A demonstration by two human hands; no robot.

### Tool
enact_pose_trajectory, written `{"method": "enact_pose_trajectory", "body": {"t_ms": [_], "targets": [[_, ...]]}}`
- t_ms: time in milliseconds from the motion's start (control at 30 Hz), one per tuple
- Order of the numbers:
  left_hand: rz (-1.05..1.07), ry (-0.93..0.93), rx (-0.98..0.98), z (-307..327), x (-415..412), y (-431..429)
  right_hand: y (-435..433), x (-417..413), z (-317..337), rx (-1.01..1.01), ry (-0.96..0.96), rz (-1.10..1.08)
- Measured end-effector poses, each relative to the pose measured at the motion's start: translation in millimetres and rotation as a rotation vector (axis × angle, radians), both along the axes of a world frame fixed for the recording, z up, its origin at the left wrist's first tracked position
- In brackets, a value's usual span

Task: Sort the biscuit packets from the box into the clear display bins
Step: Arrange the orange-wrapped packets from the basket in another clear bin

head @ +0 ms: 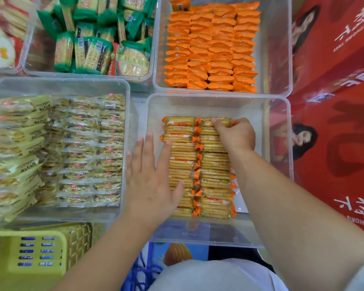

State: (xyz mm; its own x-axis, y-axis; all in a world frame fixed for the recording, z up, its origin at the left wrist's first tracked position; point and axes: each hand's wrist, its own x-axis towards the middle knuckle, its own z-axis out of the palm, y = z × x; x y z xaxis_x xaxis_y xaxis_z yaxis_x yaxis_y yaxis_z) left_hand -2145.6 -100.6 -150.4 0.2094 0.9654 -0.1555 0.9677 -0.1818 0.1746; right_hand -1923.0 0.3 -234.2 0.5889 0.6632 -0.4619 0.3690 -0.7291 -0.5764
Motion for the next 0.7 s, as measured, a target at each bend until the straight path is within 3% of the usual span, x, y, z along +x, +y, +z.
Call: {"method": "enact_pose_trajectory", "body": {"t_ms": [133, 200, 300, 433, 567, 700], "targets": [[0.003, 0.0, -0.035, -6.8, -7.3, -18.2, -27.4, -0.2, 8.7, 0.145, -0.106, 0.156], [0.016, -0.006, -0.03, -9.1, -10.0, -24.6, -47.9, -0.3, 11.3, 0.215, -0.045, 0.205], [0.028, -0.044, -0.036, -10.3, -11.6, -30.6, -67.7, -8.6, 9.7, 0.138, 0.116, 0.312], [0.028, -0.06, -0.032, -11.1, -11.9, -29.4, -65.4, -22.3, 8.9, 0.132, 0.169, 0.415], [0.033, -0.042, -0.053, -10.9, -12.5, -29.4, -68.5, -13.0, 17.8, 0.11, 0.236, 0.399], [0.035, -0.049, -0.061, -11.4, -13.1, -29.8, -98.2, -5.2, 32.5, -0.03, 0.269, 0.189]]}}
